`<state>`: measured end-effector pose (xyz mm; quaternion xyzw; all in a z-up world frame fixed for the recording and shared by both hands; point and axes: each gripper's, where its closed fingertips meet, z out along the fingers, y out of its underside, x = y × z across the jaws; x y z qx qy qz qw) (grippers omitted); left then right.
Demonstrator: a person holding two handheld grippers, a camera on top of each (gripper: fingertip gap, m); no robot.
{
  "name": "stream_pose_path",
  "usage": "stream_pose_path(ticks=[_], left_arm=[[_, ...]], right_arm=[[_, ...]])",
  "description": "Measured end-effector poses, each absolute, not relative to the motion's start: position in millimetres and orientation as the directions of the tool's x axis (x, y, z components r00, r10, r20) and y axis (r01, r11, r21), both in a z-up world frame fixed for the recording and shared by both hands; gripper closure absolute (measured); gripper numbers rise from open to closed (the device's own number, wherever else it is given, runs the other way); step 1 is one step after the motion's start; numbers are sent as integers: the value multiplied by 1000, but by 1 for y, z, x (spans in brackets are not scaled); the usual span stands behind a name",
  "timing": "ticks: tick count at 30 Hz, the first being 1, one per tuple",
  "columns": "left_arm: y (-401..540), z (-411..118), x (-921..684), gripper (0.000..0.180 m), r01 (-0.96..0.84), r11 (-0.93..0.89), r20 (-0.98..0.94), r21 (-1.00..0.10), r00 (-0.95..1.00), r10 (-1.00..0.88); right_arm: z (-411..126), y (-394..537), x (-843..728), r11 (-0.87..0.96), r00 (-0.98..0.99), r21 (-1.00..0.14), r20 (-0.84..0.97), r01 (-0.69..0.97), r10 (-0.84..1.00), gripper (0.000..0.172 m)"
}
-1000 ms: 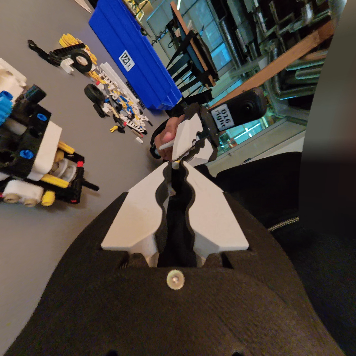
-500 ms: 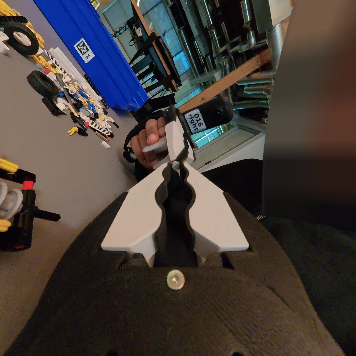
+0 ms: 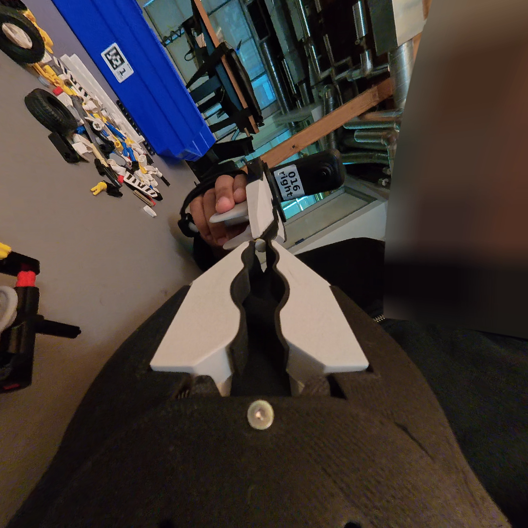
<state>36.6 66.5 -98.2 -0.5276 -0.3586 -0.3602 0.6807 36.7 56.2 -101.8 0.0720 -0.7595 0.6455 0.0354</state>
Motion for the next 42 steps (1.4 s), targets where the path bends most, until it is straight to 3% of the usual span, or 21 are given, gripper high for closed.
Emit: stream_pose_path(ticks=[6,8,10,13,18,25,33,42], left_arm=[[68,-93,24,178,841,270,866,-469,498,-45],[43,-85,10,177,808,398,868,-434,494,-55],[7,-95,-2,178,762,448,870,-467,486,80],[6,-103,5,177,729,347,807,-591,527,266],[67,-113,6,176,687,93,662,-721,643,385],[132,-170,-29,176,621,-303,388,-723,728,565],[131,-185,-75,176,589,-381,207,-713,695,688],[129,-172,-82,174,591,-297,267,-750,682,681]], right_arm=[[-98,61,24,174,-991,-976,133,-129,12,169],[-90,82,10,114,-994,-990,87,-79,68,169],[-84,112,-5,38,-994,-999,-9,14,108,170],[-88,139,-23,9,-978,-998,-58,60,199,169],[-128,176,-83,214,-842,-962,-29,170,538,170],[-155,195,-99,294,-755,-912,-27,287,655,170],[-169,192,-139,425,-737,-820,6,383,676,169],[-168,183,-157,443,-749,-799,-15,407,662,162]])
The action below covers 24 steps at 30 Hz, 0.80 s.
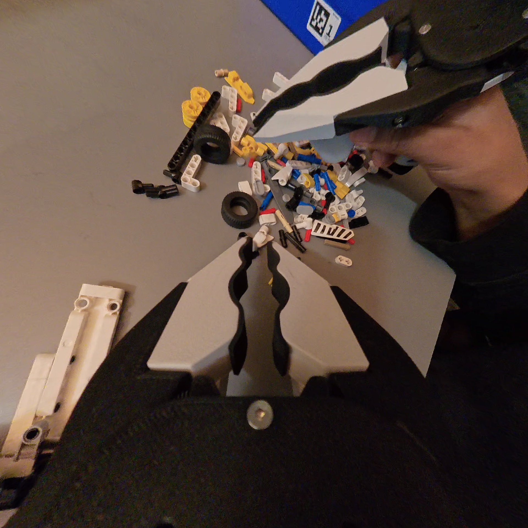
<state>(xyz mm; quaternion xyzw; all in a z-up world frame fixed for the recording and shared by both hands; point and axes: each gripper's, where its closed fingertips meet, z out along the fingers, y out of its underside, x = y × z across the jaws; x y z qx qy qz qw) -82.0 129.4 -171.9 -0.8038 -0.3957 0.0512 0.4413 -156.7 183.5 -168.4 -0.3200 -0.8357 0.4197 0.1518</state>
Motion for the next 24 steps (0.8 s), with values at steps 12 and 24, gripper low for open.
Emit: stream_pose_path(ticks=[12,24], left_arm=[[72,-101,-68,174,449,-130,240,-884,674,699],[-49,-100,-23,170,514,151,432,-844,485,761]], right_arm=[[-112,162,-132,216,-799,-930,-118,297,590,153],[-122,44,-62,270,-946,-922,-215,278,241,149]])
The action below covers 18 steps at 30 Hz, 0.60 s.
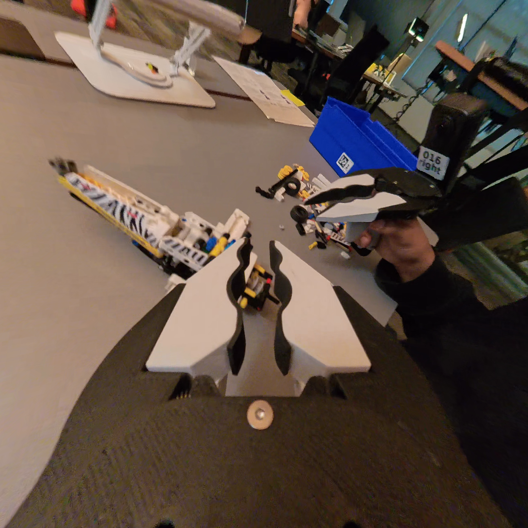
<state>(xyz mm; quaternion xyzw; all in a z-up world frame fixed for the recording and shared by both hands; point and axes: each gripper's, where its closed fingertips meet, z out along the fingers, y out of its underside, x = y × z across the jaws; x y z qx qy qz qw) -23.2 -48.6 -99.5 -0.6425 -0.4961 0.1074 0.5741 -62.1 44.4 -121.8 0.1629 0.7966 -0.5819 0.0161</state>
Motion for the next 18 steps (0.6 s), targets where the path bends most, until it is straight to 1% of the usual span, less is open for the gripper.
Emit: stream_pose_path(ticks=[5,9,11,13,16,18], left_arm=[[-49,-132,-13,170,583,175,499,-793,459,735],[-50,-144,-11,169,604,178,519,-777,454,724],[-50,-145,-10,168,602,186,530,-776,463,711],[-49,-147,-7,168,601,181,529,-779,473,705],[-50,-153,-4,168,596,159,507,-787,477,718],[-50,-158,-3,168,601,142,495,-787,476,727]], right_arm=[[-144,20,-55,372,-950,-881,-223,293,218,150],[-157,5,-50,434,-946,-844,-243,315,214,152],[-166,1,-50,463,-926,-805,-288,372,244,162],[-169,-2,-51,455,-896,-773,-355,442,267,172],[-163,-3,-52,376,-832,-742,-477,555,284,170],[-165,1,-54,355,-792,-708,-530,610,304,160]])
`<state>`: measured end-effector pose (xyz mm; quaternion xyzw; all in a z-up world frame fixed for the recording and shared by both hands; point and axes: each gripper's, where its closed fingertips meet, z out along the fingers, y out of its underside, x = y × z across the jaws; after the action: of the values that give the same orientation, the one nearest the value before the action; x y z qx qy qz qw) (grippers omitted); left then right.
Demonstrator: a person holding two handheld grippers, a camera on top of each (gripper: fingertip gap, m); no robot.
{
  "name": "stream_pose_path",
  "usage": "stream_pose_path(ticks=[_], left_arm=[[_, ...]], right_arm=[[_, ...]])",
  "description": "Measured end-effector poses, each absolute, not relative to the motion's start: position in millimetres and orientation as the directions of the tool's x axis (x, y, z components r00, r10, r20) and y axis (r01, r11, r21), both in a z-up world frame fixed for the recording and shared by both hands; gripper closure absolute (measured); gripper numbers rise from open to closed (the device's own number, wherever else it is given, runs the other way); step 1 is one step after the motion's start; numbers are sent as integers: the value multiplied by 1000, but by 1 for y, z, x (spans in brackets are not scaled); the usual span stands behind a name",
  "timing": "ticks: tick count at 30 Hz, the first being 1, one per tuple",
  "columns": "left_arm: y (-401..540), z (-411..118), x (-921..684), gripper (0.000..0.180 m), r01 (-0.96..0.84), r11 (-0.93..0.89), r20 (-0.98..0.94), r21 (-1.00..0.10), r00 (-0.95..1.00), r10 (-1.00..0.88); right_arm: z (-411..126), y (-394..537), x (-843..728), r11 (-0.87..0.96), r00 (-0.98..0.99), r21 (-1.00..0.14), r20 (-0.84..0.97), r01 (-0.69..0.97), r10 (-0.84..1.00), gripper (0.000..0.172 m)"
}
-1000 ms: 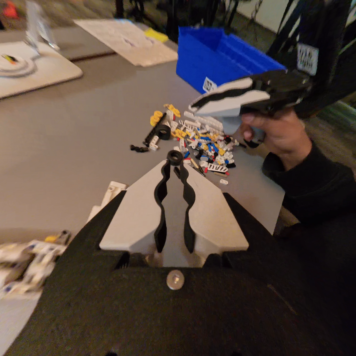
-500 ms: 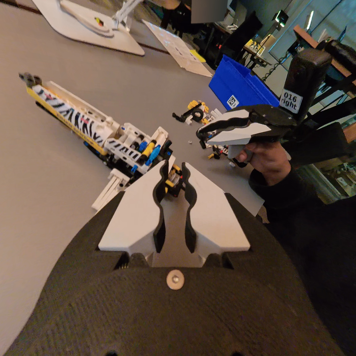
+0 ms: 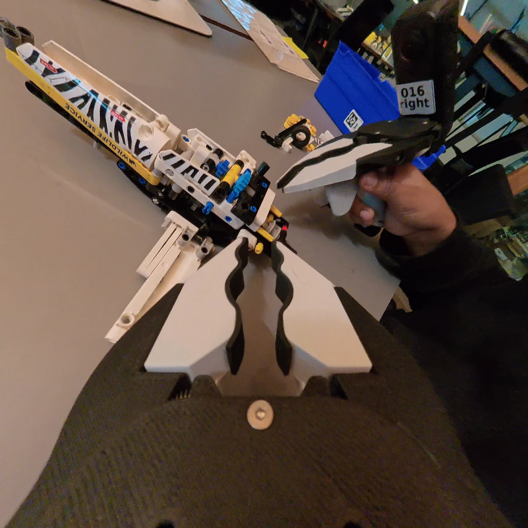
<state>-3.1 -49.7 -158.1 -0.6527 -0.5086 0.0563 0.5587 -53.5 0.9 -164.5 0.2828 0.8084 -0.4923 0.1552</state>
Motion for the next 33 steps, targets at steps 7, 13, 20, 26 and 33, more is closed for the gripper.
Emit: stream_pose_path(ticks=[7,13,20,26,33], left_arm=[[-46,-169,1,176,653,157,543,-741,446,711],[-50,-165,-3,169,711,389,772,-586,344,534],[-36,-179,0,167,794,338,807,-506,297,510],[-31,-174,-5,174,799,385,855,-461,284,434],[-34,-173,-6,172,800,412,874,-436,267,405]], right_arm=[[-173,-1,-37,365,-721,-624,-635,691,280,152],[-180,-10,-30,383,-714,-611,-653,693,251,149],[-179,-14,-27,382,-691,-593,-692,709,210,159],[-180,-15,-26,387,-699,-601,-688,700,196,164],[-180,-18,-22,387,-701,-605,-689,696,183,164]])
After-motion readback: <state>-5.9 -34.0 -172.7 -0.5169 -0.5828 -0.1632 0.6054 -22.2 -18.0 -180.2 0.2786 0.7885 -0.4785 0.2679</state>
